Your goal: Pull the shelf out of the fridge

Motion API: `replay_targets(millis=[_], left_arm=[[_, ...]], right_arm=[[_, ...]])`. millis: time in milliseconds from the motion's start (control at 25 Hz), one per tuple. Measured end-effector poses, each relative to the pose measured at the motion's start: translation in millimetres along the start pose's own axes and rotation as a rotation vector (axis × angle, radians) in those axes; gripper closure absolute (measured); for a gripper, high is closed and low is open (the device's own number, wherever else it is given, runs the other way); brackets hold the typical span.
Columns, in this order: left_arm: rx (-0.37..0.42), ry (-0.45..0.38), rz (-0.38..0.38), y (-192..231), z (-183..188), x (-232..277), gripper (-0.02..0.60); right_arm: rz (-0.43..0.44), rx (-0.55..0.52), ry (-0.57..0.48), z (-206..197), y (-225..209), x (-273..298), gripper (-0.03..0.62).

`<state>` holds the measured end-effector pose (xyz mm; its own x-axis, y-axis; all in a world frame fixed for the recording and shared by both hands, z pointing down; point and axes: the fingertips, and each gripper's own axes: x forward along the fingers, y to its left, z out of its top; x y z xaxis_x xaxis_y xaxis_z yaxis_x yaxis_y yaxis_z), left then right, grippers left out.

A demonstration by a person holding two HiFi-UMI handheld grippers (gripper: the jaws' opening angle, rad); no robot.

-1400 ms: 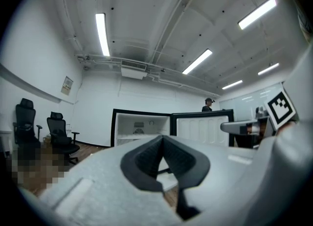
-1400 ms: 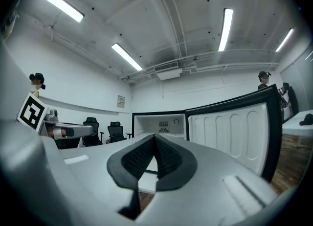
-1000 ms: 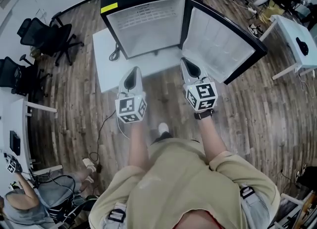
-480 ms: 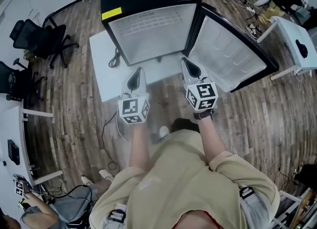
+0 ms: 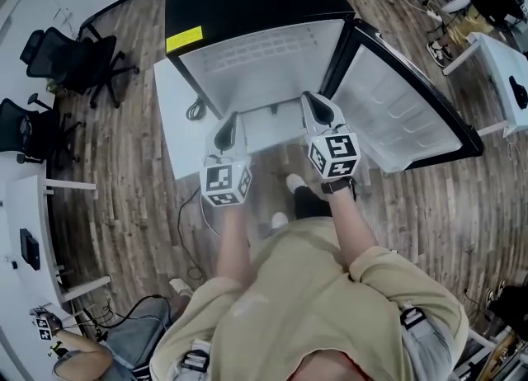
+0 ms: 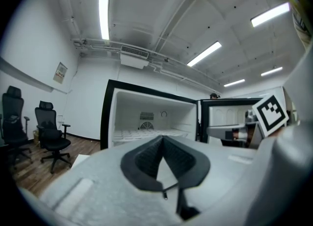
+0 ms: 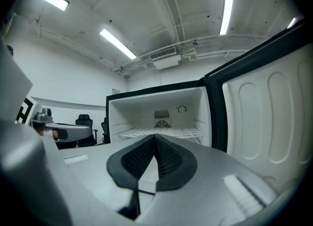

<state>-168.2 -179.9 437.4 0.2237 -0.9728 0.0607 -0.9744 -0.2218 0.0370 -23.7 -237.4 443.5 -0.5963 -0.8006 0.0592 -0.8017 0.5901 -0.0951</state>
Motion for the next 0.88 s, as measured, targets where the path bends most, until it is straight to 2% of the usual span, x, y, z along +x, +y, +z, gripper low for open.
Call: replay_targets(millis=[160,440,560,680,880], left_arm=[[0.0,0.018,0.0,2.8,-4.4,21.1,0.581],[0.002,0.041,0.004,13.0,-9.2,49.5,0.581],[0.009,0.05,0.012,18.3,-9.0,54.7,0.581],[0.009,0.056,0.027,24.7,-8.2,57.8,0.581],[-0.001,0.052,0.066,38.8,-6.0,59.0,0.581]], right_arm=[[0.018,-0.002,0.016,-6.2,-7.8,24.2,0.589],[0.043,0.016,0.045,-18.8,-15.2,65.0,0.491],[0.061,0.055,0.063,-26.2,-13.8,80.7,0.376],[0.082,0.113,0.07,-32.4,-11.8,95.5,0.297],[0.118,0.313,0.049,-40.7,-12.2,117.4,0.15]])
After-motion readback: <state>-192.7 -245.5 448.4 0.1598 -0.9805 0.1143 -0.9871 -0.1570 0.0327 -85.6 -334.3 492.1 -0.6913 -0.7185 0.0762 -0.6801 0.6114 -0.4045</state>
